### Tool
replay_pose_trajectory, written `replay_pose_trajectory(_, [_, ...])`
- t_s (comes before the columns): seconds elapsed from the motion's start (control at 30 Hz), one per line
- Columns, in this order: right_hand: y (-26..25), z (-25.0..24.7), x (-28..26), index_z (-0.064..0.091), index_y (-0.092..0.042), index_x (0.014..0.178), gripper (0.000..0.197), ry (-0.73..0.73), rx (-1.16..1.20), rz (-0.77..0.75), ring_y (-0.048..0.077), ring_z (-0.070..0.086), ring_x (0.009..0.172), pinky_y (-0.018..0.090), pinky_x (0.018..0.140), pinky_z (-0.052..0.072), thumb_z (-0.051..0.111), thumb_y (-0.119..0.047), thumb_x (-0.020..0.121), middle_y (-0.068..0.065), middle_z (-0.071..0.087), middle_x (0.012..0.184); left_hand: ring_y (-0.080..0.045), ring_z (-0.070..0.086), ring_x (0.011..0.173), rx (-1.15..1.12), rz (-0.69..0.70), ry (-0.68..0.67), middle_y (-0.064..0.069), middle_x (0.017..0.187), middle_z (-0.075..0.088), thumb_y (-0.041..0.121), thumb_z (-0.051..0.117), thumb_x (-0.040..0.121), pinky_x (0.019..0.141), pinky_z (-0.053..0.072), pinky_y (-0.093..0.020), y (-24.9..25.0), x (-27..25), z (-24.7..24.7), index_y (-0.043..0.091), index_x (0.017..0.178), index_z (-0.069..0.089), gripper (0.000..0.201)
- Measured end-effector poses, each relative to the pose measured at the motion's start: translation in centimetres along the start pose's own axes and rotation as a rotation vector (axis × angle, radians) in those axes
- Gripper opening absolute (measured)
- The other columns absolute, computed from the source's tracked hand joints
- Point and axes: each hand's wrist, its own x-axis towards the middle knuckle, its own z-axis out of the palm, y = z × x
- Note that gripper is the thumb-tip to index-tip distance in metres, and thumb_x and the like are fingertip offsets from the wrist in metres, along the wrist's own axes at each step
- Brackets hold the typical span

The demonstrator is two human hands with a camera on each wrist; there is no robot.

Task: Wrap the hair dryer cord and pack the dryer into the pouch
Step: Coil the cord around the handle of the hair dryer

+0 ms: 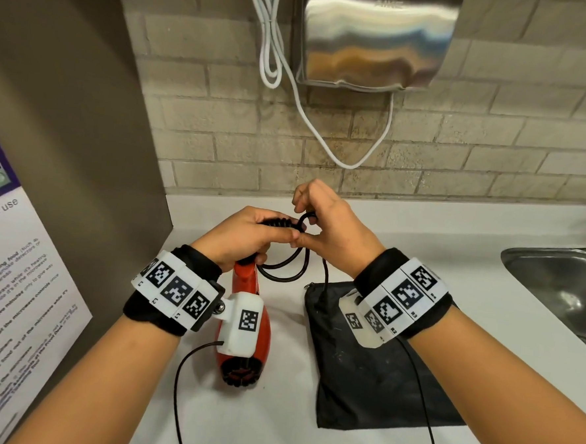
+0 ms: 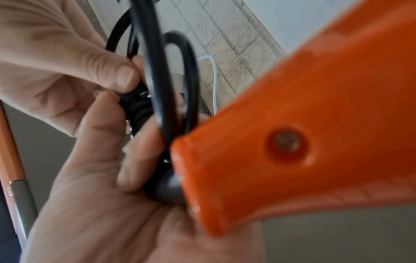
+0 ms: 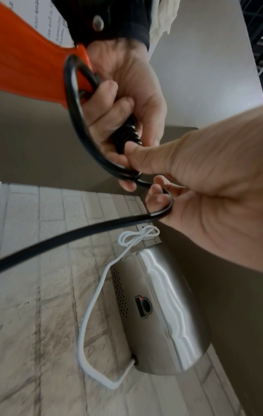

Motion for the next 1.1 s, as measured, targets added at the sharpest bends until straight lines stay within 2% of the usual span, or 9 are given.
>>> replay_pose_trajectory(0.2, [0.8,0.0,-1.0,0.040,-0.018,0.096,0.032,0.078,0.083,0.126,0.007,0.044,0.067,0.010,0.062,0.038,0.065,-0.006,0.080,-0.009,0.045,0.084,-0.003,0.029,0.034,-0.104,0.031,0.133,0.011,0.052,0.058,0.011,0.059,0.086,0.034,0.032,-0.015,-0.5,0.1,0.2,0.014,0.105,0.063,0.020])
replay_pose_trajectory(0.3, [2.3,0.5,-2.0,0.045,-0.014,0.091,0.010,0.111,0.180,0.249,0.019,0.050,0.067,0.028,0.067,0.043,0.052,-0.007,0.090,-0.001,0.053,0.080,-0.003,0.029,0.032,-0.141,0.062,0.201,0.015,0.050,0.062,0.008,0.058,0.086,0.034,0.031,-0.014,-0.7,0.1,0.4,0.013,0.104,0.061,0.019])
replay_pose_trajectory(0.4, [4.5,1.5,-3.3,0.049,-0.011,0.085,0.012,0.019,0.111,0.319,0.006,0.048,0.066,0.018,0.067,0.040,0.043,-0.002,0.092,-0.008,0.051,0.074,-0.003,0.028,0.032,-0.151,0.100,0.260,0.016,0.047,0.058,0.006,0.058,0.086,0.033,0.030,-0.014,-0.9,0.2,0.8,0.021,0.090,0.063,0.017])
replay_pose_trajectory(0.5, [7.3,2.4,-5.3,0.050,-0.012,0.086,0.015,-0.121,0.023,0.441,0.012,0.053,0.077,0.014,0.072,0.037,0.040,-0.004,0.093,-0.002,0.056,0.082,-0.002,0.028,0.031,-0.204,0.117,0.345,0.011,0.054,0.057,0.006,0.057,0.086,0.033,0.028,-0.013,-1.1,0.4,0.4,0.019,0.096,0.064,0.018])
replay_pose_trajectory(0.63, [10.9,3.1,-7.9,0.054,-0.004,0.106,0.024,-0.320,-0.254,0.677,0.033,0.046,0.106,0.035,0.095,0.037,0.039,-0.020,0.097,0.015,0.047,0.112,-0.002,0.028,0.031,-0.228,0.124,0.412,0.008,0.058,0.056,0.007,0.057,0.087,0.034,0.028,-0.013,-1.5,0.7,-0.2,0.017,0.102,0.062,0.019])
replay_pose_trajectory(0.77, [11.0,3.1,-7.8,0.049,0.000,0.112,0.030,-0.366,-0.282,0.781,0.037,0.048,0.107,0.041,0.101,0.038,0.040,-0.024,0.096,0.020,0.040,0.121,-0.001,0.026,0.032,-0.257,0.127,0.381,0.011,0.055,0.058,0.007,0.056,0.087,0.034,0.024,-0.012,-1.4,0.9,0.4,0.017,0.103,0.062,0.020])
replay_pose_trajectory(0.9, [9.5,2.4,-6.2,0.050,-0.007,0.090,0.012,-0.226,-0.048,0.773,0.025,0.052,0.076,0.032,0.080,0.045,0.039,-0.007,0.094,0.019,0.043,0.108,0.000,0.024,0.033,-0.285,0.122,0.364,-0.003,0.074,0.052,0.008,0.054,0.089,0.034,0.021,-0.013,-1.2,1.1,0.7,0.019,0.099,0.062,0.017])
replay_pose_trajectory(0.97, [8.6,2.2,-5.3,0.047,-0.015,0.074,0.022,-0.052,0.117,0.739,0.025,0.053,0.076,0.032,0.072,0.048,0.040,-0.003,0.090,0.022,0.049,0.106,0.000,0.023,0.033,-0.283,0.133,0.361,-0.004,0.078,0.051,0.009,0.053,0.090,0.035,0.020,-0.014,-1.2,1.0,0.5,0.021,0.094,0.063,0.016])
replay_pose_trajectory(1.1, [5.0,1.7,-3.5,0.047,-0.022,0.069,0.032,0.380,0.378,0.604,0.022,0.054,0.075,0.038,0.081,0.049,0.051,0.006,0.084,0.015,0.056,0.089,-0.001,0.023,0.033,-0.291,0.124,0.377,0.004,0.073,0.055,0.010,0.052,0.090,0.035,0.020,-0.015,-1.4,1.0,-0.1,0.021,0.096,0.063,0.016])
